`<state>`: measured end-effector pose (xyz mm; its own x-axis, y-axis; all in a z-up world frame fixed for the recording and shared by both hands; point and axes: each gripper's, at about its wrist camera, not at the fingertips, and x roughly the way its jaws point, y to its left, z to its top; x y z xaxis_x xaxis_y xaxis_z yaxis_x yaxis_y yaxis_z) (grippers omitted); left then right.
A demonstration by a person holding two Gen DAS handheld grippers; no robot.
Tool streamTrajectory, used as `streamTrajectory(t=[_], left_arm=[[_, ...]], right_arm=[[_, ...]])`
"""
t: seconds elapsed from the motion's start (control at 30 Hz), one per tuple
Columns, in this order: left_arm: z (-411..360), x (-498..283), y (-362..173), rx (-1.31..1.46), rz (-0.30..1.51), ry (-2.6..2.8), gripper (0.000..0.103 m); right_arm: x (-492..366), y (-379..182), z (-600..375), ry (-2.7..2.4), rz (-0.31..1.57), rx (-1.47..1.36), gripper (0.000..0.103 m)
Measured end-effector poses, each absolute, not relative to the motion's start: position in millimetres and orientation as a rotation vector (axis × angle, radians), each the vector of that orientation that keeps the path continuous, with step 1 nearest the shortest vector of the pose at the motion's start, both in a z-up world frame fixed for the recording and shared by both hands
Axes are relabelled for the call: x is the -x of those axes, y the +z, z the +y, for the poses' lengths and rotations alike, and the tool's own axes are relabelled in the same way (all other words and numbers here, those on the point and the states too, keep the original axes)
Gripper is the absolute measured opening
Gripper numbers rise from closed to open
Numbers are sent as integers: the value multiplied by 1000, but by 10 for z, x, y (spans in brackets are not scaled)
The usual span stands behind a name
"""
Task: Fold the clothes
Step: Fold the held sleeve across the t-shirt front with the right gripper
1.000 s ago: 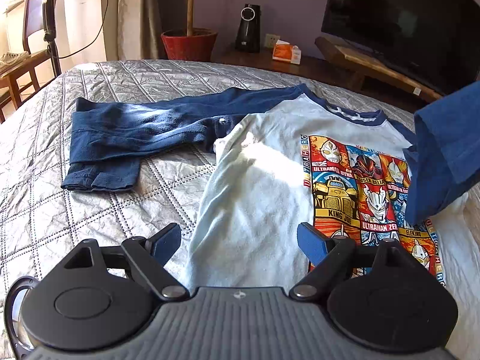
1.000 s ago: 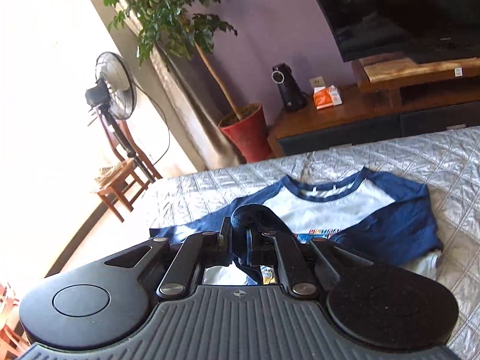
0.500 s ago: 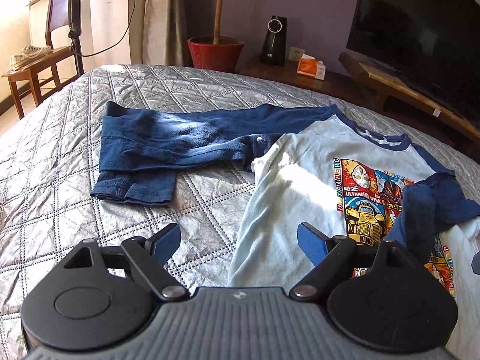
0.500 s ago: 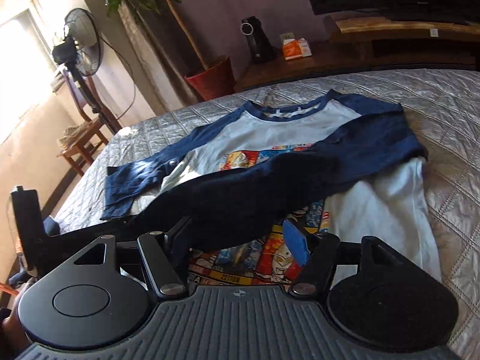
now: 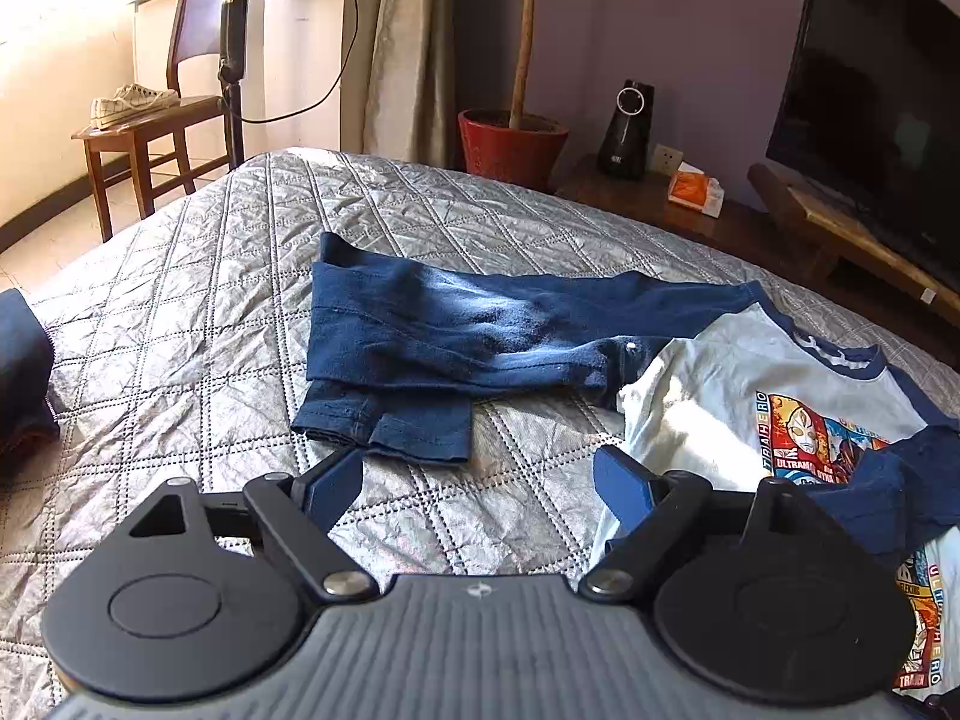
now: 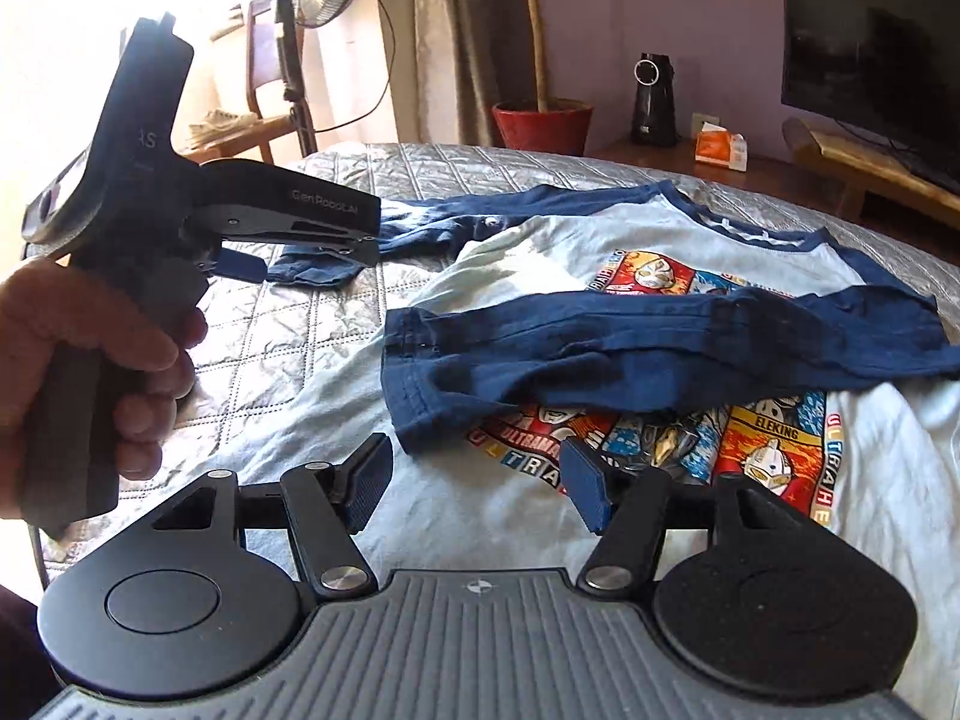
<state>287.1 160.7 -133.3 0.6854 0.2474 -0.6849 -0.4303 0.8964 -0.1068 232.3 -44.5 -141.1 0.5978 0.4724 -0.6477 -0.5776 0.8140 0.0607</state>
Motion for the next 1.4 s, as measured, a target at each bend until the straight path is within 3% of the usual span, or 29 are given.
streamTrajectory(t=[0.23,0.27,0.3,0.33,0.57,0.67,0.73,0.87,0.9,0.93,1.0,1.23,1.4], left_arm=[[1695,-2853,-1323,283,711,414,82],[1697,-2849,-1321,283,709,413,82],[1693,-2848,-1319,280,707,412,82],[1689,-2849,-1317,278,705,411,82],[1692,-2851,-1314,289,702,413,82],[1663,-2858,-1321,283,706,404,82],[1643,-2863,-1326,279,709,398,82],[1604,-2872,-1335,272,714,387,83],[1594,-2874,-1338,270,716,384,83],[1584,-2876,-1340,268,717,381,83],[1493,-2879,-1347,250,719,354,83],[1071,-2883,-1375,162,723,231,83],[769,-2887,-1396,99,723,143,83]], right_arm=[[-2400,-1556,-26,654,653,417,66],[-2432,-1552,-33,655,656,404,59],[-2464,-1536,-42,649,668,393,29],[-2494,-1515,-53,640,676,386,8],[-2319,-1030,-134,716,583,368,8],[-2326,-1039,-117,782,645,381,11],[-2349,-1076,-100,830,703,392,28],[-2408,-1111,-293,843,767,232,36],[-2449,-1076,-383,811,754,172,45],[-2496,-1042,-474,763,732,124,61],[-2676,-998,-715,638,707,39,69],[-3442,-1003,-2154,59,695,-123,63],[-3810,-1252,-2966,13,829,-427,62]])
